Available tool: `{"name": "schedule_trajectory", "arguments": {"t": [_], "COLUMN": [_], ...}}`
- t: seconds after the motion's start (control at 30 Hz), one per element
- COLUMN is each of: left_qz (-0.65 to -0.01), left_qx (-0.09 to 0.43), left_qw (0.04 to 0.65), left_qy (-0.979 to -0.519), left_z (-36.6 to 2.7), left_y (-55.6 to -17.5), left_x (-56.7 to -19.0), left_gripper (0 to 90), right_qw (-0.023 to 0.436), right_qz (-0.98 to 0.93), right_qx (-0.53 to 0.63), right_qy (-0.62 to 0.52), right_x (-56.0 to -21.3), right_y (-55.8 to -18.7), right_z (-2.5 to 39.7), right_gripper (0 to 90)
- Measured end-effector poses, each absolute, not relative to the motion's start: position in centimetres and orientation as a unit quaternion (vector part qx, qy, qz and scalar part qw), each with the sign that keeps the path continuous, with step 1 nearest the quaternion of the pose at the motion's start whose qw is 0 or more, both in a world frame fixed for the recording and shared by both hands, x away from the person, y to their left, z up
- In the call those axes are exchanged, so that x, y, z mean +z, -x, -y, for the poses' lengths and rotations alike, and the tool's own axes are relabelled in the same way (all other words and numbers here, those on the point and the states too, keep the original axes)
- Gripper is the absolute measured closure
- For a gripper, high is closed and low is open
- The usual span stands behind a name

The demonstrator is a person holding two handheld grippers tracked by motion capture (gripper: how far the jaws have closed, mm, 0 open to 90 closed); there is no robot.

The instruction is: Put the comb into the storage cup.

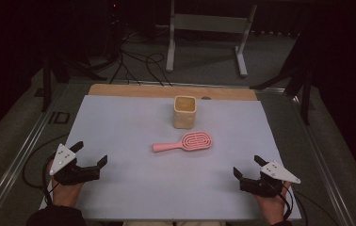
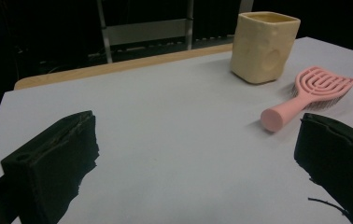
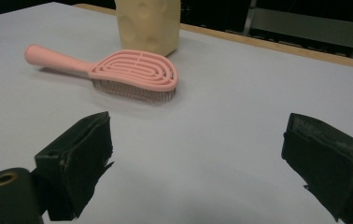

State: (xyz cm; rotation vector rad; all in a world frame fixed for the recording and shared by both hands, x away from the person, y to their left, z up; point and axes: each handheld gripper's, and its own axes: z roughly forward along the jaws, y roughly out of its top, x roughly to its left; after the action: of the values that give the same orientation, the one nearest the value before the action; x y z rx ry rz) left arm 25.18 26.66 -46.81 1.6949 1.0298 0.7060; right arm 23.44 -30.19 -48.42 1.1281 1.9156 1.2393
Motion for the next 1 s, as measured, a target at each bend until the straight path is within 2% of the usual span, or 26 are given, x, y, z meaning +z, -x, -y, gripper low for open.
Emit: {"name": "schedule_trajectory", "arguments": {"t": [1.0], "left_qz": [-0.412], "left_qx": [0.287], "left_qw": [0.482], "left_qy": [-0.717], "left_z": [-24.9], "left_y": [-25.6], "left_x": [-47.0], "left_gripper": [0.0], "right_qw": [0.288], "right_qz": [-0.712], "right_qx": [0.474], "right_qy": [-0.43], "right_x": [-48.8], "right_y": [-23.4], "right_z": [30.1], "right_gripper": [8.4]}}
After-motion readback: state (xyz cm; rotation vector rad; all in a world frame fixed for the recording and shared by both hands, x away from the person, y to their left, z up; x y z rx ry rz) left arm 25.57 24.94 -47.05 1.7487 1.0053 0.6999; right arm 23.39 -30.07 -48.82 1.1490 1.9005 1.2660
